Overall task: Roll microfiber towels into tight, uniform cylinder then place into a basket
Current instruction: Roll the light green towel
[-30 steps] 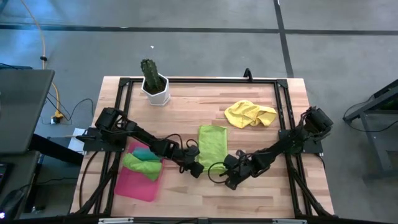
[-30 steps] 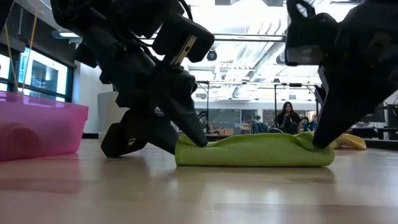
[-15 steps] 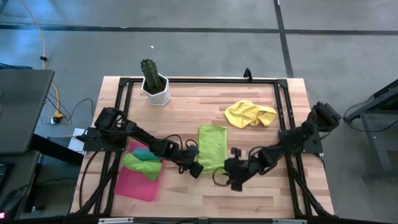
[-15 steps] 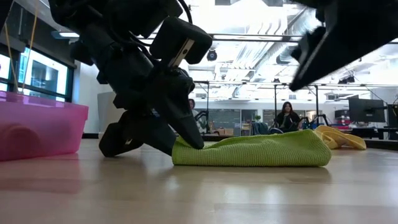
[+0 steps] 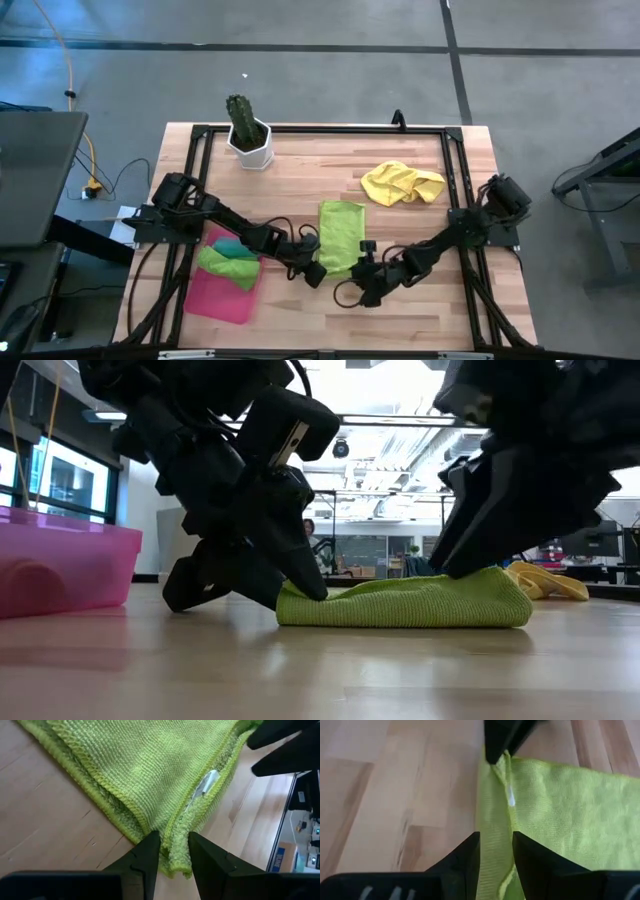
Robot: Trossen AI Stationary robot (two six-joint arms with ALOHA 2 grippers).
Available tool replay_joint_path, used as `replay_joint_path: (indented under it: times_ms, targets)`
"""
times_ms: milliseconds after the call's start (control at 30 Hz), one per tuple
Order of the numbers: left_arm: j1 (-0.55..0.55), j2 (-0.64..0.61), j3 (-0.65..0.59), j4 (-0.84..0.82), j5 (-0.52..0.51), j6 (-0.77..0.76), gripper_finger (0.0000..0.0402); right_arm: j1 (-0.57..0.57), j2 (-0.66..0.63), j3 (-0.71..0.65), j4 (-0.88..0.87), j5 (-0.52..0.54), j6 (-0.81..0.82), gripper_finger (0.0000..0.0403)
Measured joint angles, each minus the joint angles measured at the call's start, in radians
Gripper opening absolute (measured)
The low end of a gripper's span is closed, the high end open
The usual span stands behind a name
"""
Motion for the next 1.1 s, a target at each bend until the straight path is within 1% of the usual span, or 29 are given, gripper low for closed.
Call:
replay_joint_path:
  times_ms: [200, 400, 600, 700, 767, 933, 1100]
  targets:
    - [0.0, 0.0, 0.001, -0.001, 0.0, -0.003, 0.01, -0.011, 0.023, 0.0, -0.045, -0.087, 0.067, 0.0108]
    - [0.0, 0.0, 0.001, 0.0, 0.0, 0.001, 0.01, -0.012, 0.023, 0.0, -0.104, -0.096, 0.122, 0.0108]
    - [0.002, 0.002, -0.002, 0.06, 0.03, 0.105, 0.01, -0.012, 0.023, 0.0, -0.129, -0.105, 0.159, 0.0108]
    - [0.0, -0.016, -0.005, 0.076, 0.066, 0.211, 0.01, -0.012, 0.024, 0.0, -0.128, -0.107, 0.175, 0.0108]
    - [0.003, -0.037, -0.004, 0.076, 0.067, 0.309, 0.01, -0.012, 0.024, 0.0, -0.128, -0.108, 0.177, 0.0108]
    - [-0.004, -0.146, -0.001, 0.064, 0.063, 0.604, 0.01, -0.012, 0.024, 0.0, -0.129, -0.108, 0.176, 0.0108]
    - [-0.04, -0.212, 0.001, 0.017, 0.001, 0.877, 0.01, -0.012, 0.024, -0.001, -0.128, -0.108, 0.177, 0.0108]
